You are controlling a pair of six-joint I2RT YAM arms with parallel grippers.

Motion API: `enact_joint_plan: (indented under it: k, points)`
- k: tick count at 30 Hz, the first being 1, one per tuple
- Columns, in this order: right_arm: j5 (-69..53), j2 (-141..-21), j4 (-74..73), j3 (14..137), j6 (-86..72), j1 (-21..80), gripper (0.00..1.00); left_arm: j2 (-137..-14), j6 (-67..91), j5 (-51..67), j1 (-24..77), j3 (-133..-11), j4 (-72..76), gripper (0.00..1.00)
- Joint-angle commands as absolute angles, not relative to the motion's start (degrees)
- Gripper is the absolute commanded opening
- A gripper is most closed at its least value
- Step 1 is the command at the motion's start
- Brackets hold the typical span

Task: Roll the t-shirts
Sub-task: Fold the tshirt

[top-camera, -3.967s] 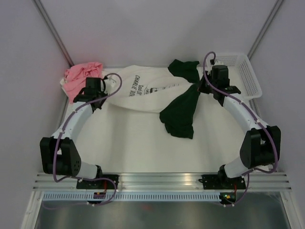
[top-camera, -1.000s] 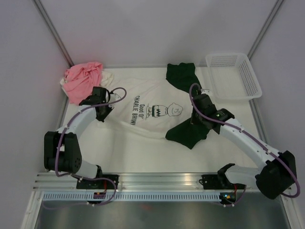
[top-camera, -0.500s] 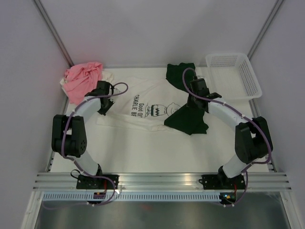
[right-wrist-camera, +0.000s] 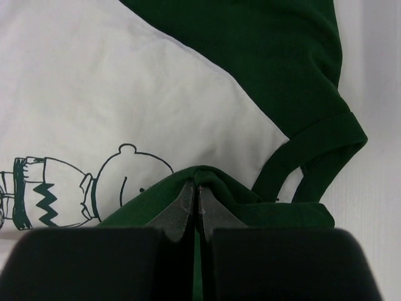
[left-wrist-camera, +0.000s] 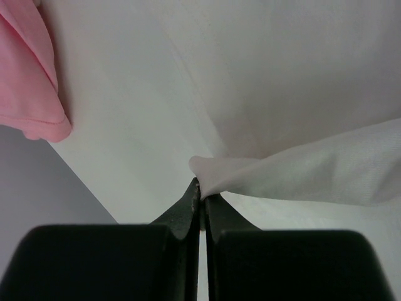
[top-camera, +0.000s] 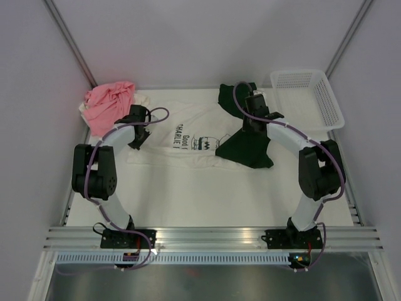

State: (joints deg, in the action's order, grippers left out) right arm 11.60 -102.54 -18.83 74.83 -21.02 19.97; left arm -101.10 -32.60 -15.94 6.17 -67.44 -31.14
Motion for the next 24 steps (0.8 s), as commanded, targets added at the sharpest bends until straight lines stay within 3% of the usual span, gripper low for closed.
enact_joint_plan:
  k: [1,8,11,12,15,18,20,24]
  points:
    - [14.67,-104.32,-18.1,78.66,-19.34,19.69,0.0,-102.48,-30.85,-18.1,5.54,-70.22,-29.79,0.02]
    - [15.65,-107.31,-17.05,81.03,-17.93,19.51,0.0,-103.97,-30.15,-18.19,5.1,-71.45,-29.79,0.03]
    - [15.21,-109.24,-16.7,82.35,-17.32,19.51,0.0,-104.5,-30.15,-18.19,5.1,-71.54,-29.79,0.12]
    - [15.12,-110.12,-16.61,82.96,-16.97,19.6,0.0,-104.5,-30.23,-18.11,5.1,-71.54,-29.79,0.21]
    - [15.21,-112.14,-16.52,84.46,-16.0,19.51,0.06,-104.5,-30.41,-18.11,5.1,-71.72,-29.88,0.35]
    - [14.15,-114.87,-18.18,87.62,-14.68,19.51,0.59,-104.33,-30.41,-18.98,4.83,-72.51,-29.88,0.6]
    - [15.81,-115.66,-20.9,89.64,-14.85,19.51,0.65,-102.84,-30.67,-19.68,4.57,-72.6,-29.88,0.66]
    - [18.89,-109.88,-20.74,85.27,-15.73,19.51,0.74,-94.86,-33.91,-17.77,4.48,-68.92,-30.5,0.67]
